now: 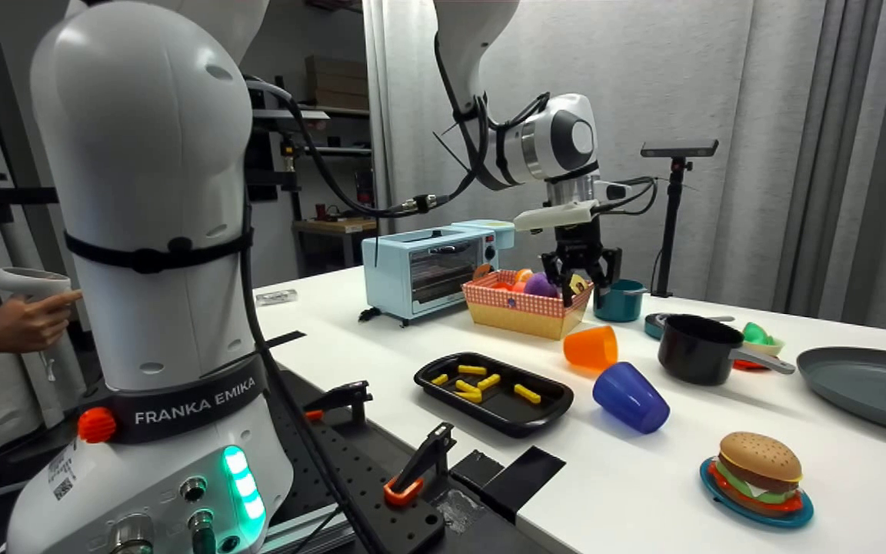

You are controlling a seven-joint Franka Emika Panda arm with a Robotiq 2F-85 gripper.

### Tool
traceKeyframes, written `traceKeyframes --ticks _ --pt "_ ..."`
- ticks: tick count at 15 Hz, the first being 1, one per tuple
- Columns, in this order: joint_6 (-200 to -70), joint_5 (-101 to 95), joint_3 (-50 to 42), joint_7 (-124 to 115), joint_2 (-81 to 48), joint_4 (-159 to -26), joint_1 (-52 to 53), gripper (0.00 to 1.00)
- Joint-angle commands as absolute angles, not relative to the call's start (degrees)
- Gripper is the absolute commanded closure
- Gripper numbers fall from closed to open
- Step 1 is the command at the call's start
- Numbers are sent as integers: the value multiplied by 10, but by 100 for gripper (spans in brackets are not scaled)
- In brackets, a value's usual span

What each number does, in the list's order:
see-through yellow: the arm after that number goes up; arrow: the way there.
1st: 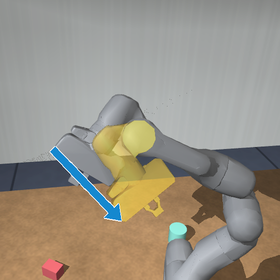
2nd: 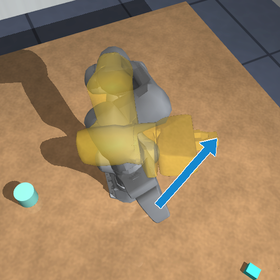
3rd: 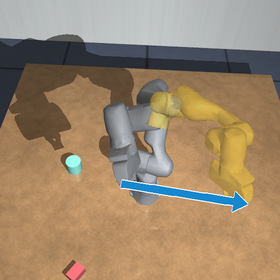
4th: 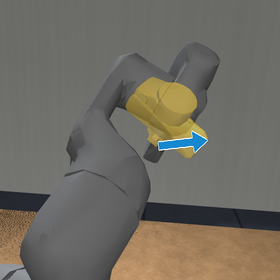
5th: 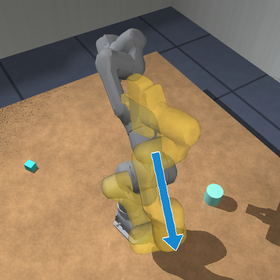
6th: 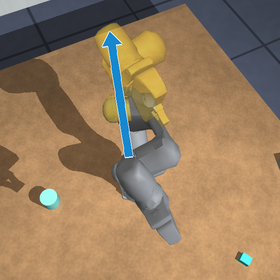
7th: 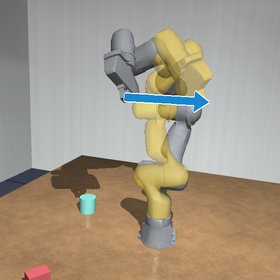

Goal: Pour the contents of the orange cup onto the oven tray

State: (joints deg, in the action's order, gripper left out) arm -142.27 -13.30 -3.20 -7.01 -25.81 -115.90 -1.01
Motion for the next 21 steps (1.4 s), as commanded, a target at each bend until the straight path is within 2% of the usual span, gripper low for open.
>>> traceKeyframes --ticks 1,3,18,19,21 --pt "-1427 -107 -31 -61 -274 -1141 -8 3" --pt "-1428 -104 -30 -60 -276 -1139 -7 0" --pt "-1415 -115 -34 -55 -281 -1133 -4 0" --pt "-1418 -119 -34 -63 -205 -1216 3 0" --pt "-1420 -127 -35 -70 -180 -1247 10 0"
